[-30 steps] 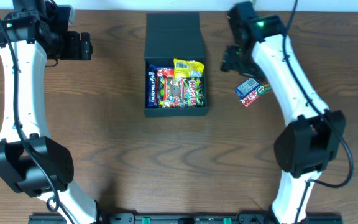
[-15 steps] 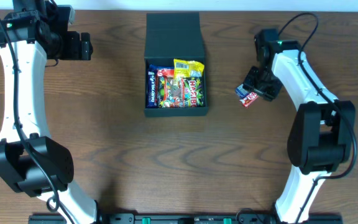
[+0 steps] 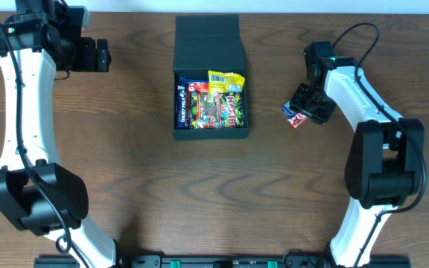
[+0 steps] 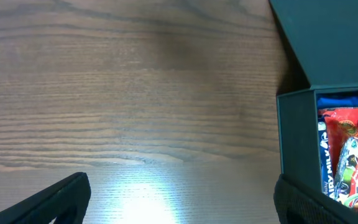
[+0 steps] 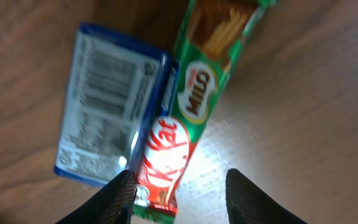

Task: Pack container
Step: 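Release the bar and move the right gripper to the green Milo bar, then grasp the green Milo KitKat bar with the right gripper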

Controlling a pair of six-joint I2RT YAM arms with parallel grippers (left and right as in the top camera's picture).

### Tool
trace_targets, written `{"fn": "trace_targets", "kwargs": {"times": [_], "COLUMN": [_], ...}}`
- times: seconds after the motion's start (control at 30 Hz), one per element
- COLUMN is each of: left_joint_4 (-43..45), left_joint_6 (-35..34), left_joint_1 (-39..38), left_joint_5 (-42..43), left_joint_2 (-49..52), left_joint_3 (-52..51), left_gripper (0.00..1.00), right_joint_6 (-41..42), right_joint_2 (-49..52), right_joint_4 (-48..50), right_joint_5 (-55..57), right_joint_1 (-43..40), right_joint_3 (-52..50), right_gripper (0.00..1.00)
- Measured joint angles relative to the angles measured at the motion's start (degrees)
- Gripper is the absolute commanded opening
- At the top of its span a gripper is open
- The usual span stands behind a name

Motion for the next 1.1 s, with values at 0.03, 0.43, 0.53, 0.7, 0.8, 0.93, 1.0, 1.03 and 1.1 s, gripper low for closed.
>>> {"fn": "trace_targets", "kwargs": {"times": [0.03, 0.43, 0.53, 0.7, 0.8, 0.93, 1.0, 1.03, 1.1], "left_joint_4": [0.0, 0.0, 0.0, 0.0, 0.0, 0.0, 0.0, 0.0, 0.0], "left_joint_6": [0.0, 0.0, 0.0, 0.0, 0.0, 0.0, 0.0, 0.0, 0.0], "left_joint_1": [0.0, 0.0, 0.0, 0.0, 0.0, 0.0, 0.0, 0.0, 0.0], "left_joint_5": [0.0, 0.0, 0.0, 0.0, 0.0, -0.2, -0.4, -0.4, -0.4], "left_joint_2": [0.0, 0.0, 0.0, 0.0, 0.0, 0.0, 0.0, 0.0, 0.0], "left_joint_3": [0.0, 0.0, 0.0, 0.0, 0.0, 0.0, 0.0, 0.0, 0.0], "left_gripper": [0.95, 0.95, 0.95, 0.95, 0.95, 0.95, 0.95, 0.95, 0.95], "right_joint_6": [0.0, -0.5, -0.5, -0.5, -0.5, -0.5, -0.5, -0.5, -0.7], "right_joint_2": [0.0, 0.8, 1.6, 2.7, 2.8, 2.8, 2.8, 2.8, 2.8], "right_joint_4": [0.4, 1.3, 1.3, 1.7, 2.0, 2.5, 3.0, 3.4, 4.2], "right_joint_5": [0.0, -0.3, -0.5, -0.5, -0.5, -0.5, -0.5, -0.5, -0.5], "right_joint_1": [-0.1, -0.4, -1.0, -1.5, -1.7, -2.0, -2.1, -2.1, -2.1], "right_joint_3": [0.0, 0.0, -0.1, -0.1, -0.1, -0.1, -0.1, -0.1, -0.1], "right_gripper": [0.49, 0.51, 0.51, 0.51, 0.50, 0.49, 0.46, 0.45, 0.44]}}
